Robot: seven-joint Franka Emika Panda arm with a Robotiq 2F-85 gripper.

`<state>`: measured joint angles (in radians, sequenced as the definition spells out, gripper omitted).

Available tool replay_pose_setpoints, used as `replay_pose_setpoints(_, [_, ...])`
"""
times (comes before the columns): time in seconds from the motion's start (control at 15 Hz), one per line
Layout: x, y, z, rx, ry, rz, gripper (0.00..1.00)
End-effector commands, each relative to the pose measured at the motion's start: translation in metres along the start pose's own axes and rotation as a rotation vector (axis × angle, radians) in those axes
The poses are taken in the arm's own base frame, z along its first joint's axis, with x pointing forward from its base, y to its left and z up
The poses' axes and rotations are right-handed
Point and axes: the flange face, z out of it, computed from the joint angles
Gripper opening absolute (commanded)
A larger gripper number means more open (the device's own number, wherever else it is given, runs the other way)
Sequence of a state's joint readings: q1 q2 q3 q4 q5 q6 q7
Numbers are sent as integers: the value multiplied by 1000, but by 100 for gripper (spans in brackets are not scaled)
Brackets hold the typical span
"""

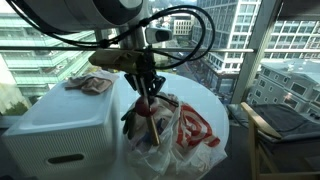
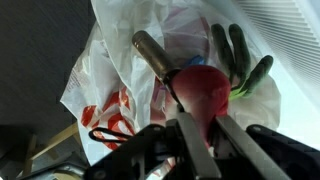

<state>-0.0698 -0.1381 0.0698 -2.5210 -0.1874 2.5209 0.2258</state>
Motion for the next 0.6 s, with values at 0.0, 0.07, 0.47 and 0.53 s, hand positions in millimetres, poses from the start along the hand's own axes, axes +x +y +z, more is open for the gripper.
replay_pose_setpoints(0.0, [13, -11, 25, -27, 19, -20, 12])
replay_pose_setpoints(0.07, [15, -19, 32, -17, 30, -34, 12])
replay_pose_setpoints(0.47, [29, -37, 38, -29, 134, -80, 12])
replay_pose_setpoints(0.53, [32, -38, 37, -31, 153, -87, 12])
